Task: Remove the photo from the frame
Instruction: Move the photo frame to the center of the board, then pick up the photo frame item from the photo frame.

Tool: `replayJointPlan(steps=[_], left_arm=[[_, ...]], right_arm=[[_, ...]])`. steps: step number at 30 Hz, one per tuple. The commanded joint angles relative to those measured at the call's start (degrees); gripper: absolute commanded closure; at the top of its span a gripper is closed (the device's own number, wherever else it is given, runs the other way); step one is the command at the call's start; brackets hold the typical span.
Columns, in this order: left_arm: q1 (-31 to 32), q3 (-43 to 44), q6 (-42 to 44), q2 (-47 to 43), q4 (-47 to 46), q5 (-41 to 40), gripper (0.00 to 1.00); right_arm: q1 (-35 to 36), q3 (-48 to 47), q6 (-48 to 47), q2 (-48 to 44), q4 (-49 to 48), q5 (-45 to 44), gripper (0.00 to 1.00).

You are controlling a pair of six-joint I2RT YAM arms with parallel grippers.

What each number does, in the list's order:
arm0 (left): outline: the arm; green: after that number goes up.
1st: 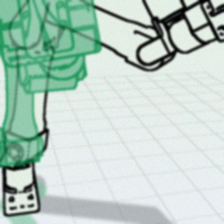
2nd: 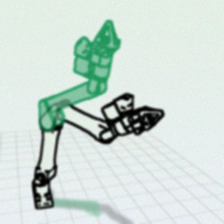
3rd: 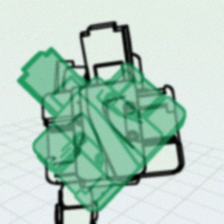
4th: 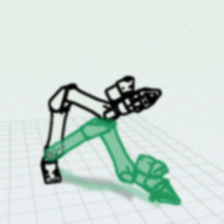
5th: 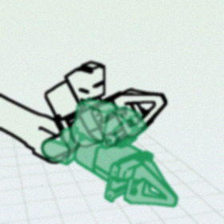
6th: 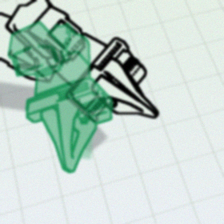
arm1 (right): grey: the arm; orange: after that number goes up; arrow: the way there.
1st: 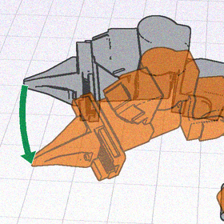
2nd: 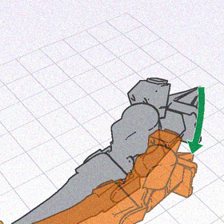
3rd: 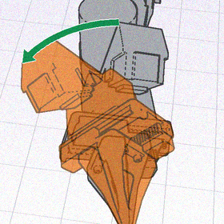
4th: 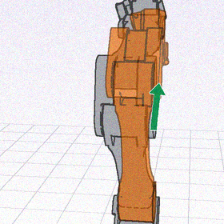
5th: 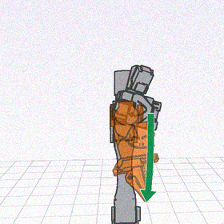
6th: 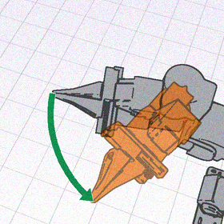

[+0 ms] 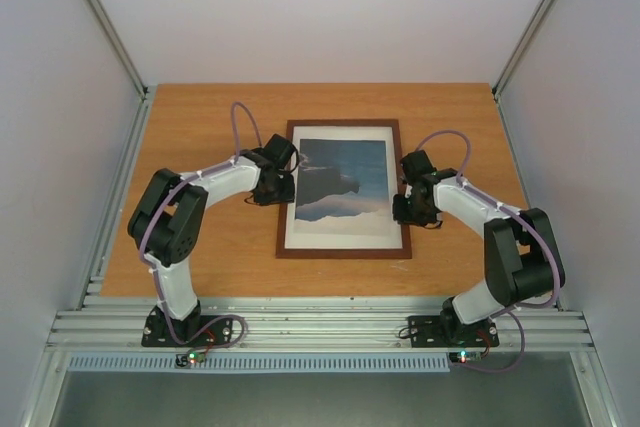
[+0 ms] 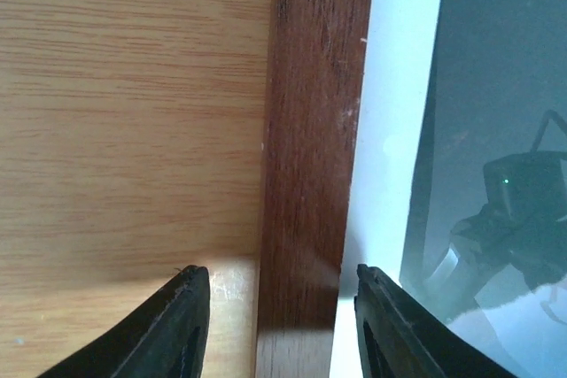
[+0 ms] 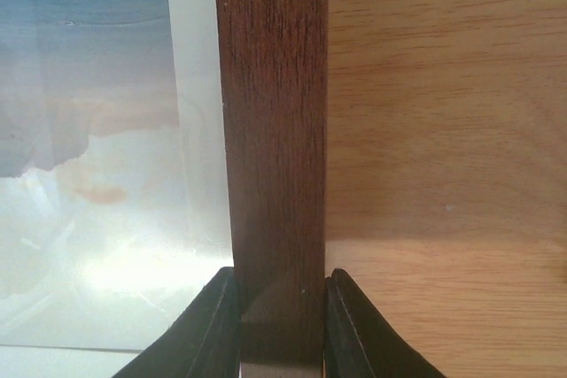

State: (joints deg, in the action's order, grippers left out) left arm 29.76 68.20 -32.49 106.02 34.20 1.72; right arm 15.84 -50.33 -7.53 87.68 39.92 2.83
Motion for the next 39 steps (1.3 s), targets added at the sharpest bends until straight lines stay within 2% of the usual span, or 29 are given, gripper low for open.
replayJointPlan(steps=[1, 9, 15, 31, 39], left_arm=[[0.3, 2.33, 1.37, 2.25, 0.31, -0.52, 0.55], [0.3, 3.32, 1.63, 4.15, 0.68, -0.62, 0.64], [0.3, 3.15, 1.72, 2.68, 0.82, -1.16, 0.75], [0.3, 3.18, 1.25, 3.43, 2.08, -4.08, 0.74], [0.32, 2.99, 1.11, 4.49, 0.43, -1.23, 0.74]], right_arm=[[0.34, 0.09, 0.84, -3.4, -2.92, 4.47, 0.99], [0.34, 0.61, 0.97, -5.98, -4.05, 5.84, 0.99], [0.34, 1.78, 1.66, -5.15, -6.24, 7.96, 0.99], [0.36, 4.29, 3.93, -11.32, -10.9, 16.05, 0.99], [0.38, 4.77, 4.27, -12.99, -12.01, 19.06, 0.99]])
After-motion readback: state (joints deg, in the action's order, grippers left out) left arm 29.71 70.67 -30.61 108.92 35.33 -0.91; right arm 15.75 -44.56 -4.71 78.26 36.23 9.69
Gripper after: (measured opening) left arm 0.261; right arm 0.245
